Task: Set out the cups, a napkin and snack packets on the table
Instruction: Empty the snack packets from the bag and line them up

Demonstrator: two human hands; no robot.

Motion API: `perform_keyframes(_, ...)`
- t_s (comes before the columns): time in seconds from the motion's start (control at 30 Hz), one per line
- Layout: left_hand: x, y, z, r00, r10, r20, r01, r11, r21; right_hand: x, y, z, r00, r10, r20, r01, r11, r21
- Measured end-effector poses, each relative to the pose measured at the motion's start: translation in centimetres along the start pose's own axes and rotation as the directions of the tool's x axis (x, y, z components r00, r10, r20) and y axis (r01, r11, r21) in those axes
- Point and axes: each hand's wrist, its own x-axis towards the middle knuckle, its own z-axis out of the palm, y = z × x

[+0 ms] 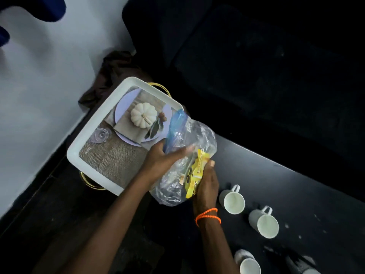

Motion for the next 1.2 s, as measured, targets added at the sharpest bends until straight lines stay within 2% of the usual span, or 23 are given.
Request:
perform_keyframes(0.07,0.2,-0.5,1.5,1.0,0.005,0.009,-0.004,0.999,-0.053,0.4,0.7,-0.9,0.993,0.011,-0.117,-0.037,0.973,-0.227)
perform_keyframes(0.13,0.4,-1.2,2.6,0.999,0.012,-0.041,-0.017,0.991,-0.13,1.2,0.9,-1.6,0.982,0.018,-0.186,-0.086,0.929,-0.361)
perform_keyframes(0.17,0.3,-1.4,2.9,0.998,-0.015,-0.061,0.005,0.988,-0.155,1.5,0.8,-1.9,0.981,-0.01,-0.196,-0.069,0.918,-0.391)
perform_keyframes(0.23,-0.1,-1.7,3.2,0.997,-0.079,-0.018,0.073,0.973,-0.22,1.6,-0.1,-2.5,0.971,-0.119,-0.206,0.027,0.916,-0.401)
perform_keyframes(0.33,-1.0,-1.5,3.7,0.997,-0.024,0.075,0.038,0.98,-0.196,0.0,-2.4,-2.8,0.939,-0.237,-0.248,0.155,0.939,-0.307)
perform_keyframes(0.43,-2.2,-0.6,4.7,0.99,0.014,0.137,0.006,0.99,-0.144,-2.1,-4.4,-3.1,0.94,-0.306,-0.154,0.244,0.914,-0.324)
perform_keyframes(0.53,-3.4,-0.1,6.0,0.973,0.038,0.228,-0.032,0.999,-0.028,-3.1,-5.1,-3.4,0.954,-0.297,-0.028,0.264,0.884,-0.385)
perform_keyframes(0.6,-3.9,0.0,6.6,0.986,0.042,0.163,-0.049,0.998,0.041,-3.0,-5.5,-4.1,0.964,-0.262,-0.036,0.23,0.898,-0.374)
perform_keyframes(0.67,-4.1,0.4,6.5,0.998,0.061,-0.022,-0.059,0.995,0.077,-2.5,-5.9,-5.5,0.963,-0.262,-0.055,0.222,0.896,-0.385)
perform_keyframes(0.77,-4.5,1.6,5.0,0.952,0.149,-0.268,-0.125,0.987,0.103,-2.6,-7.3,-7.6,0.925,-0.36,-0.118,0.263,0.833,-0.486)
perform_keyframes(0.87,-5.7,2.8,3.6,0.91,0.221,-0.35,-0.182,0.973,0.143,-3.6,-8.6,-8.7,0.889,-0.425,-0.168,0.289,0.808,-0.513)
perform_keyframes(0.93,-6.5,3.2,3.5,0.9,0.243,-0.363,-0.194,0.967,0.168,-4.6,-9.1,-8.6,0.875,-0.458,-0.155,0.302,0.769,-0.564)
perform_keyframes(1.0,-6.9,3.2,3.9,0.897,0.253,-0.362,-0.19,0.961,0.201,-5.9,-9.5,-8.0,0.814,-0.568,-0.118,0.374,0.669,-0.643)
perform_keyframes(1.03,-7.0,3.1,4.2,0.899,0.255,-0.355,-0.19,0.96,0.208,-6.6,-9.6,-7.5,0.753,-0.649,-0.106,0.437,0.614,-0.657)
perform_keyframes(1.13,-7.1,3.1,4.8,0.908,0.245,-0.341,-0.19,0.964,0.184,-8.3,-9.9,-5.5,0.492,-0.871,0.006,0.69,0.386,-0.613)
perform_keyframes(1.17,-7.1,3.1,4.9,0.909,0.239,-0.342,-0.19,0.967,0.172,-8.3,-9.8,-4.8,0.461,-0.885,0.069,0.743,0.342,-0.576)
perform_keyframes(1.2,-7.1,3.1,4.9,0.91,0.237,-0.341,-0.189,0.967,0.169,-7.6,-9.6,-4.1,0.497,-0.858,0.134,0.753,0.349,-0.557)
